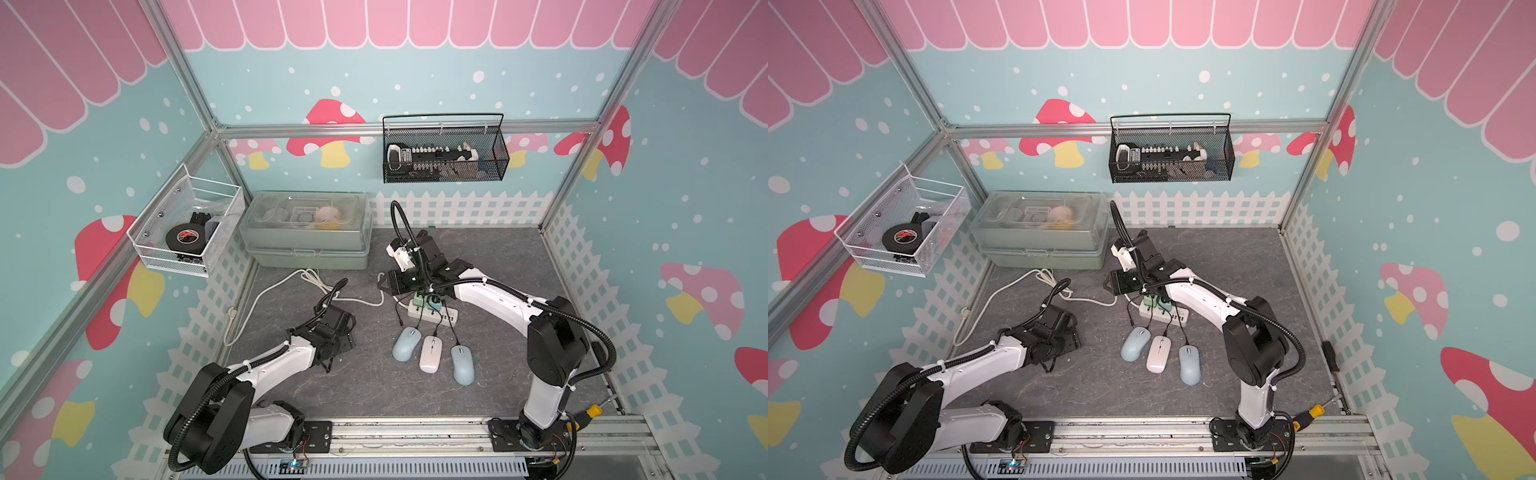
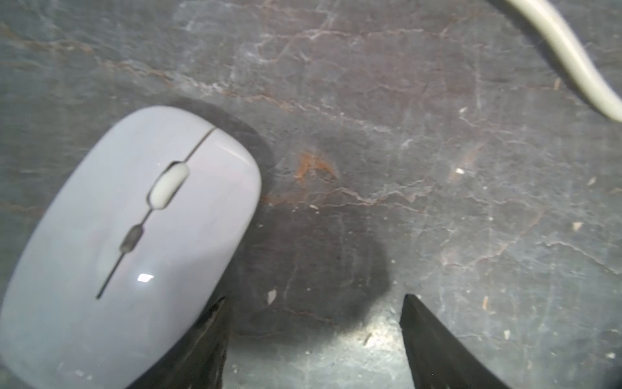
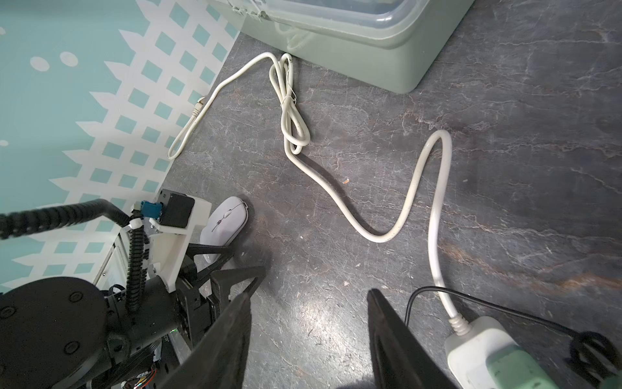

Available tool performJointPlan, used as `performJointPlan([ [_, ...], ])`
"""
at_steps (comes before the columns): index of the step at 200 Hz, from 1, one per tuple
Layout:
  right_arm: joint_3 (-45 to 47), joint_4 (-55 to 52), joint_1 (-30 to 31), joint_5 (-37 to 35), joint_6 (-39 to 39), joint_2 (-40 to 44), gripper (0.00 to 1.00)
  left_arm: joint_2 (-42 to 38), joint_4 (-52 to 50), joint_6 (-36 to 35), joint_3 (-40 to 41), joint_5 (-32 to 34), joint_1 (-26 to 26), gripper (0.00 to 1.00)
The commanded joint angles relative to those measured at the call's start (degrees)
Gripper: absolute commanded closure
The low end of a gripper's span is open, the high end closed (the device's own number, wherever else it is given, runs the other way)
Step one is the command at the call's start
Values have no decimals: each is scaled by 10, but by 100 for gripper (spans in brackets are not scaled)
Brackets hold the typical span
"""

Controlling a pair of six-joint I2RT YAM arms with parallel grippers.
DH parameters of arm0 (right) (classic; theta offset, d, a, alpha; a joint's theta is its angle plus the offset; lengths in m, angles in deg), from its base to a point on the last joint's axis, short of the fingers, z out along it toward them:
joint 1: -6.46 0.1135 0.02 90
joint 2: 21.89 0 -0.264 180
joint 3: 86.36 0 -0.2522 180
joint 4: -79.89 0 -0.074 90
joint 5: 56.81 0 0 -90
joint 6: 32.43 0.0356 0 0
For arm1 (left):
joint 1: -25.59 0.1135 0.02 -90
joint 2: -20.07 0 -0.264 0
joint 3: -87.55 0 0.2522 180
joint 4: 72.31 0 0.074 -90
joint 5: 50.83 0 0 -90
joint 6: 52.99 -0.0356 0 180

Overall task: Unplug the wireless mouse
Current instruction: Place the mouse at the center of the board.

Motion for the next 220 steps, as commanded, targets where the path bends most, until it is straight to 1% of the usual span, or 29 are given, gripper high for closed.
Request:
performJointPlan([
  [1, 3, -5, 0, -1, -14, -5, 45, -19, -20, -4, -6, 23, 13, 22],
  [35, 8, 0, 0, 4, -10, -6, 45, -14, -6, -16, -15, 19, 18, 21],
  [60, 9, 0, 0, 4, -11, -5, 45, 13, 0, -21, -30, 20, 18, 21],
  [63, 9, 0, 0, 4, -12, -5, 45, 17, 1, -19, -32, 20, 31, 21],
  [69, 11, 0, 0, 3, -12, -4, 45, 25, 2, -17, -34, 21, 34, 21],
  [101, 14, -1, 0, 0, -15, -1, 45, 52, 4, -6, -38, 32, 34, 21],
  [124, 15, -1, 0, -2, -17, -1, 45, 48, 12, -10, -36, 23, 34, 20],
  [152, 17, -1, 0, -12, -16, 4, 45, 18, 54, -33, -32, -16, 26, 20],
  [161, 18, -2, 0, -21, -17, 8, 45, 4, 71, -48, -34, -26, 24, 20],
  [165, 17, -3, 0, -27, -18, 11, 45, -1, 77, -56, -35, -29, 5, 20],
  [192, 28, -3, -1, -89, -29, 52, 44, -18, 91, -117, -64, -14, -47, 16],
  [220, 50, 2, -3, -159, -46, 111, 42, -1, 97, -139, -83, -18, -60, 15],
])
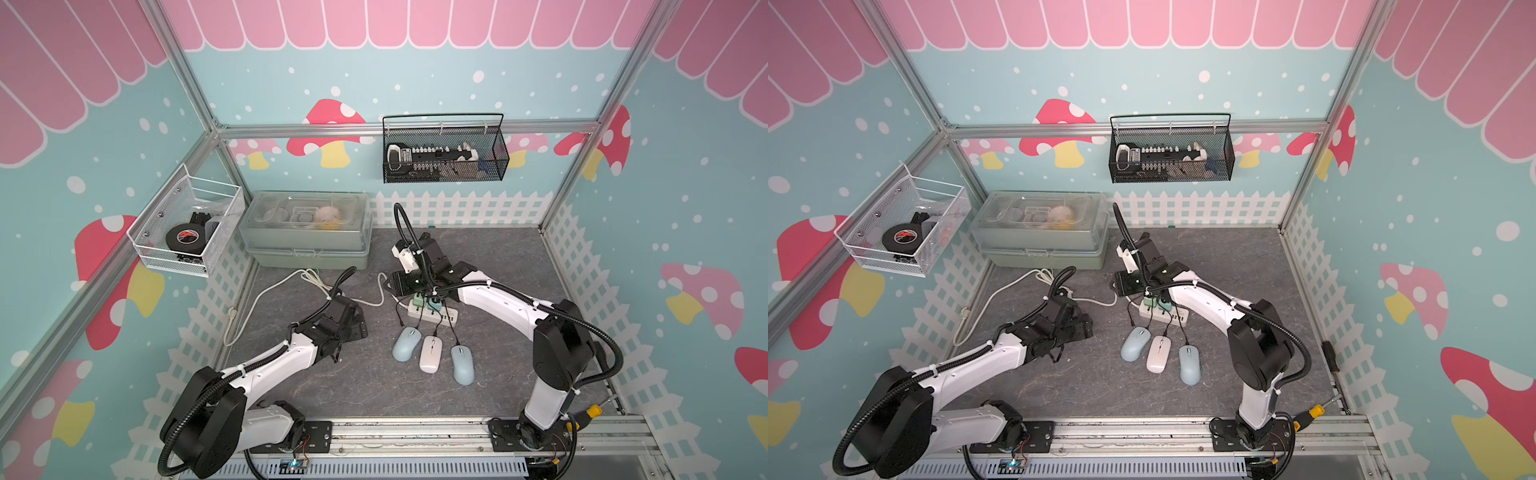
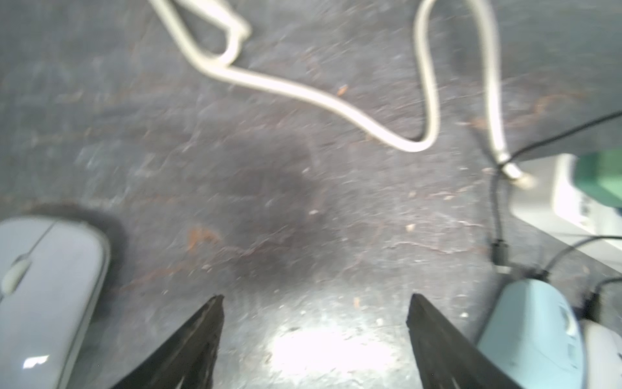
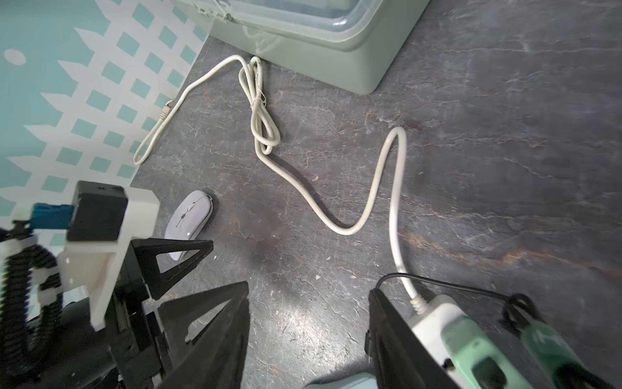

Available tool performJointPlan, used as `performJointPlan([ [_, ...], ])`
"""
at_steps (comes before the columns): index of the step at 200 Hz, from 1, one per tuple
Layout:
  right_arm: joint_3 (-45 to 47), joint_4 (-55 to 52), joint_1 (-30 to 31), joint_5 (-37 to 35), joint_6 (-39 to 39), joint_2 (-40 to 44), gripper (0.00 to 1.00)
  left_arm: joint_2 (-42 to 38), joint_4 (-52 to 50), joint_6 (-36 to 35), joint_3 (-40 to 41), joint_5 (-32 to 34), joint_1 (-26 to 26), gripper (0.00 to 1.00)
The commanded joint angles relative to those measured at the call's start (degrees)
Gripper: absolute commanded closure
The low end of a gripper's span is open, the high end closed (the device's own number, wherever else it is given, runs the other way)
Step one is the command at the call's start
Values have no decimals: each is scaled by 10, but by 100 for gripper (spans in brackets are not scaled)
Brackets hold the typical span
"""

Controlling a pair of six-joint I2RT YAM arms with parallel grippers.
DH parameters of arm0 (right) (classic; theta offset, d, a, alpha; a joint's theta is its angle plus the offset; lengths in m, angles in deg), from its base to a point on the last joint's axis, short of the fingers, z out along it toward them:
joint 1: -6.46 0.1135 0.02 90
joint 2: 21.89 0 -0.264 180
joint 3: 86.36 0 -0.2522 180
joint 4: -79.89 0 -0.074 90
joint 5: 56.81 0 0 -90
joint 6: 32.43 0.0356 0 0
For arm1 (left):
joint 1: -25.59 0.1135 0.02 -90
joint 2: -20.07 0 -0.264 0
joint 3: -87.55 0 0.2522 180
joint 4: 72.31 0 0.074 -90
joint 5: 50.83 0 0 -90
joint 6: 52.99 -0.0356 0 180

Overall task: Unplug the wireless mouse
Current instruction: Place the mouse at the center of the board, then pick up the mouse from the center of the board.

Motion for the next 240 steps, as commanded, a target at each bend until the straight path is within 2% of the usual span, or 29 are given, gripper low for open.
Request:
performJointPlan([
  [1, 15, 6, -2, -79, -31, 68, 41, 9, 22, -39, -23, -1, -8, 15],
  [8, 23, 10, -4, -95, -33, 83, 40, 14, 27, -44, -28, -4, -14, 15],
  [23, 48, 21, -9, -134, -34, 113, 27, 23, 35, -57, -39, -6, -31, 14],
  [48, 85, 36, -21, -178, -34, 148, 14, 54, 39, -80, -69, -2, -65, 14],
  [67, 106, 42, -34, -187, -32, 159, 9, 81, 39, -93, -92, 9, -90, 13],
  [104, 149, 43, -61, -200, -4, 180, 5, 139, 24, -134, -143, 42, -138, 12],
  [125, 180, 41, -77, -211, 13, 204, 5, 171, 24, -148, -161, 46, -148, 12],
  [160, 236, 34, -101, -231, 32, 250, 5, 217, 28, -170, -185, 26, -154, 16],
  [191, 271, 30, -118, -237, 47, 276, 5, 243, 27, -194, -194, 7, -169, 26],
  [240, 285, 22, -127, -235, 65, 285, 5, 240, 30, -226, -185, -26, -201, 26],
])
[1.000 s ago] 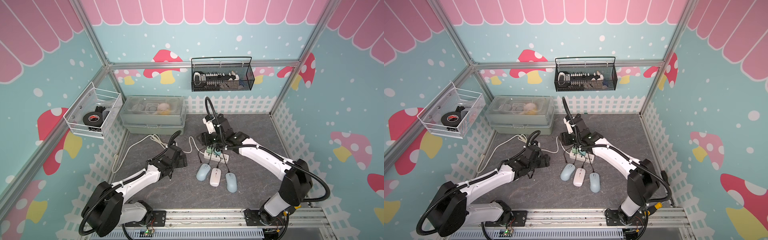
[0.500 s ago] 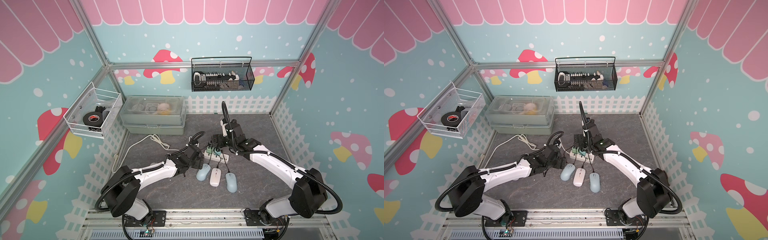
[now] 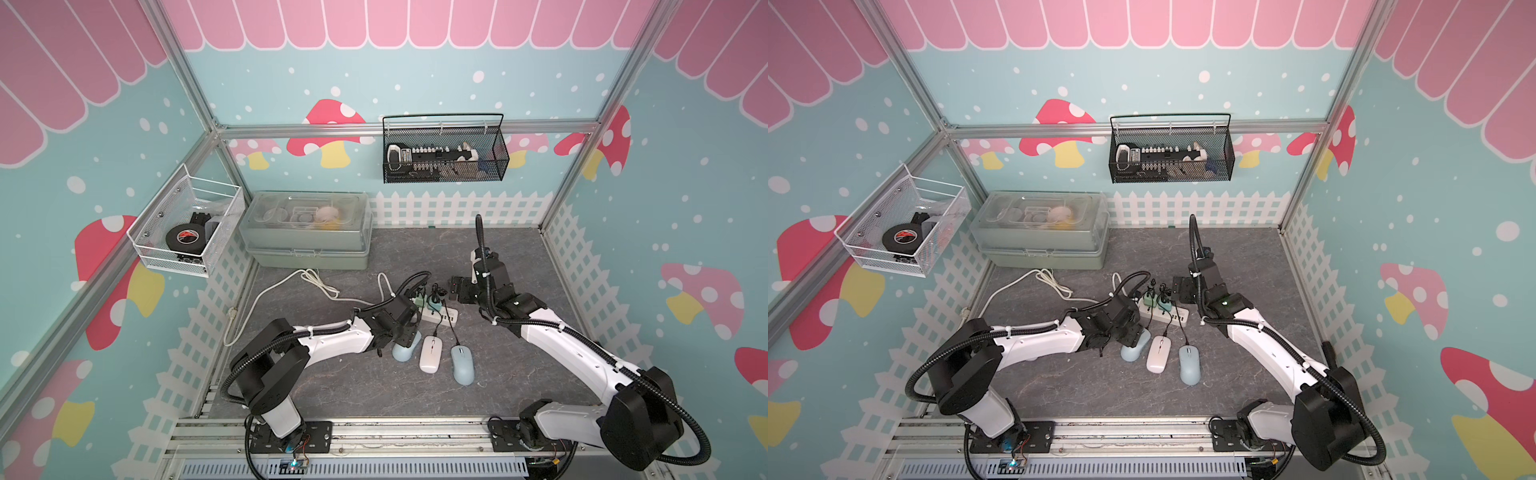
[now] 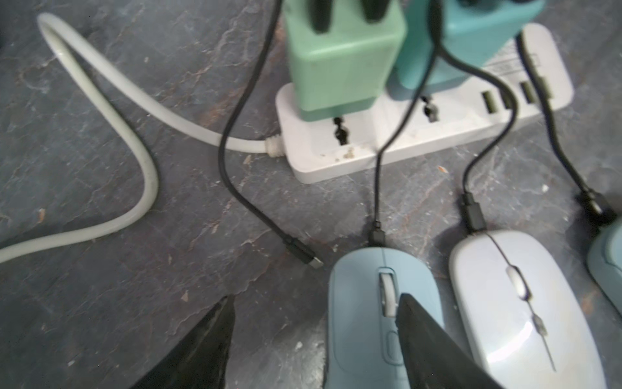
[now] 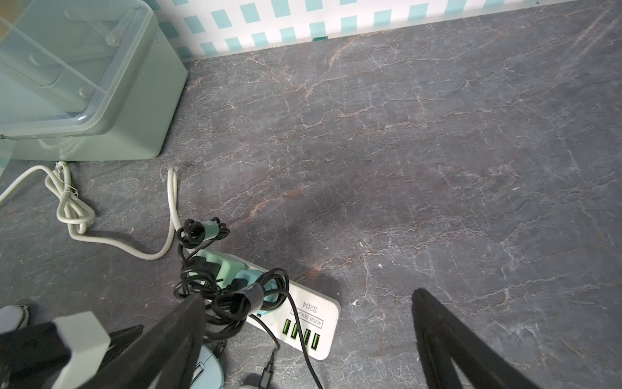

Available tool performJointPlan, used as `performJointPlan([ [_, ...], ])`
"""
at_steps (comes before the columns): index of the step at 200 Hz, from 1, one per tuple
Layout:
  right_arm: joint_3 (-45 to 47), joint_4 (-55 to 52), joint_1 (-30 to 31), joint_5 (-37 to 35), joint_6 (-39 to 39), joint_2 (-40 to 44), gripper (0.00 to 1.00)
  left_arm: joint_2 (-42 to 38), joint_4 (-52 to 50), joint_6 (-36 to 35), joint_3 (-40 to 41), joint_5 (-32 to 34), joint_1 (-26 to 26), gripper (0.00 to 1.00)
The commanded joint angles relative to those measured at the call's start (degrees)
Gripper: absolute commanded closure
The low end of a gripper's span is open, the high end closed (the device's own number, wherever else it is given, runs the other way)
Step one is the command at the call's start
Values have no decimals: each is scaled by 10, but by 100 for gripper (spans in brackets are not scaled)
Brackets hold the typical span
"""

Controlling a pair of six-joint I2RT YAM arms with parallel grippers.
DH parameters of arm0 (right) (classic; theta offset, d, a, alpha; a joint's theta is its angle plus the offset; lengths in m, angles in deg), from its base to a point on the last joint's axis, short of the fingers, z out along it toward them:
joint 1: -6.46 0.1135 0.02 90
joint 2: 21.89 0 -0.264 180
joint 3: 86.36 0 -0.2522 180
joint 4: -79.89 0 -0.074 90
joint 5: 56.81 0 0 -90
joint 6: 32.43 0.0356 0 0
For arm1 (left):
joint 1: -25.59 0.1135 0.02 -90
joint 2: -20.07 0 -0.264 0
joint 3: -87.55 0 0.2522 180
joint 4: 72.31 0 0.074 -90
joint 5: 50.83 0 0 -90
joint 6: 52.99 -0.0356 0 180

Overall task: Unplug the wireless mouse
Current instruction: Pick up the mouse from the center of the board.

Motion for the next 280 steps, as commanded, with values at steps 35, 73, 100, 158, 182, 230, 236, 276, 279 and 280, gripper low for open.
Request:
performJointPlan([
  [35, 11, -14, -6, 5, 28, 19, 5, 1, -12, -32, -3, -34, -21, 26],
  [73, 11, -8, -6, 5, 25, 15, 5, 2, -20, -22, 14, -22, -30, 26],
  [100, 16, 0, -6, 14, 31, 6, 5, 6, -27, -16, 15, -21, -35, 29],
  [158, 22, 21, -6, 27, 38, -21, 5, 20, -33, -14, 19, -24, -39, 29],
  [182, 20, 22, -6, 30, 35, -26, 6, 29, -36, -10, 17, -20, -44, 29],
  [230, 24, 28, -6, 34, 34, -30, 5, 49, -46, -3, 7, 2, -50, 37],
  [236, 25, 30, -6, 36, 35, -30, 5, 51, -45, -1, 6, 5, -51, 38],
  [276, 26, 33, -6, 43, 36, -33, 6, 54, -46, 4, 5, 6, -52, 49],
  [279, 26, 33, -6, 44, 35, -32, 6, 54, -46, 4, 6, 7, -52, 49],
  [280, 26, 33, -7, 44, 35, -32, 6, 53, -46, 5, 6, 7, -52, 49],
])
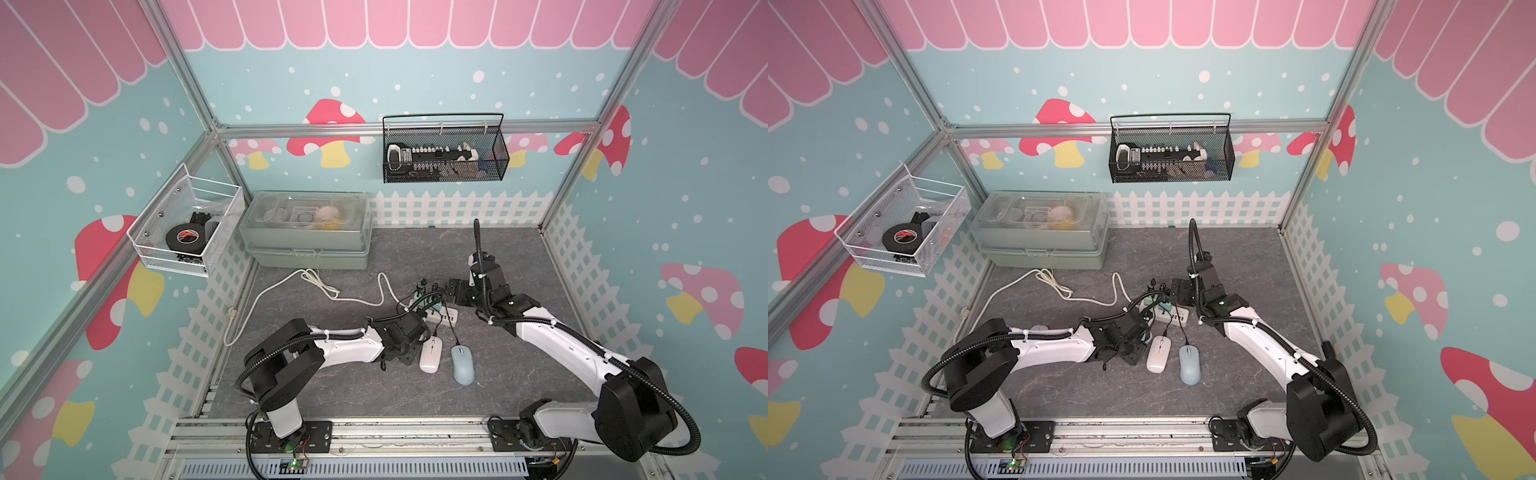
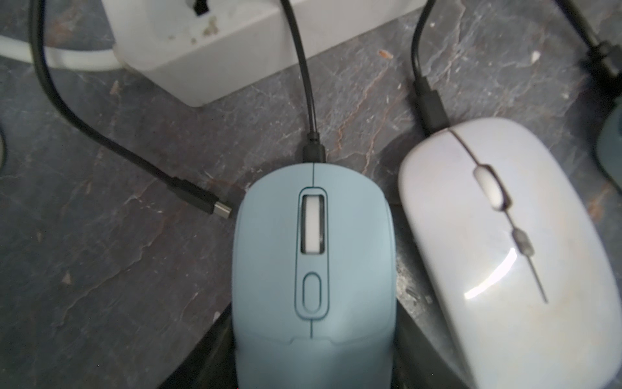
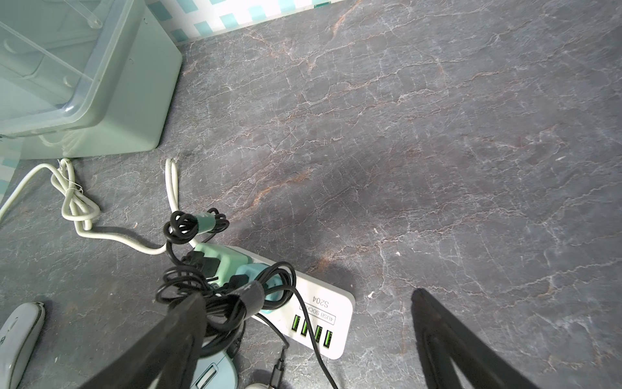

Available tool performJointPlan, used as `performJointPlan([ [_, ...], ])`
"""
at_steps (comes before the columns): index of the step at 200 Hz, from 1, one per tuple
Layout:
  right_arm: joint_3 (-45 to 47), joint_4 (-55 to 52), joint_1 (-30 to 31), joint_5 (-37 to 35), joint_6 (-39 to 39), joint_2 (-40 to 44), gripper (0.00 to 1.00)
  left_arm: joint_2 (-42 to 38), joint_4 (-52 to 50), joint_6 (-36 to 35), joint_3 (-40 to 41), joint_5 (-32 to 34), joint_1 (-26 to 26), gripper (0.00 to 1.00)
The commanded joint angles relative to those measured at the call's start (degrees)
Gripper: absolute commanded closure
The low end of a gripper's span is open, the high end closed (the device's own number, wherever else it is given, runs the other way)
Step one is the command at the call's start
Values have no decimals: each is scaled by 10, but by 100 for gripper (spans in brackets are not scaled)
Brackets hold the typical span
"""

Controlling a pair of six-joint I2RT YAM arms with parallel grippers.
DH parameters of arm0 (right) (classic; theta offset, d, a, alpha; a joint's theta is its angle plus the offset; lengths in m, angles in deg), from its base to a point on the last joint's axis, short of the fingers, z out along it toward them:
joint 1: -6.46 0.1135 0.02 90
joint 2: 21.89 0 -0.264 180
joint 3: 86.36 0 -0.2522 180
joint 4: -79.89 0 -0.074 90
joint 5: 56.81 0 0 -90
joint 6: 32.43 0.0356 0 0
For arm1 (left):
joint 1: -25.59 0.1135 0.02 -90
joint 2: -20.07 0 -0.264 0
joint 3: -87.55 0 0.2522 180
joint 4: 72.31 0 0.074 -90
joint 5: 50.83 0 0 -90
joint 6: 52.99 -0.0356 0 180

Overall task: Unplug the wireless mouse
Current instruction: Pick up the mouse from the center of the board.

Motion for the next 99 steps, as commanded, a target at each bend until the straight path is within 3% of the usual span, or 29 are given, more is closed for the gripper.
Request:
performJointPlan([
  [1, 7, 8, -2, 7, 3, -5, 6, 13, -18, 10, 0, 19, -4, 49],
  [99, -4, 25, -2, 68, 0, 24, 10, -170, 17, 17, 82, 73, -2, 51],
])
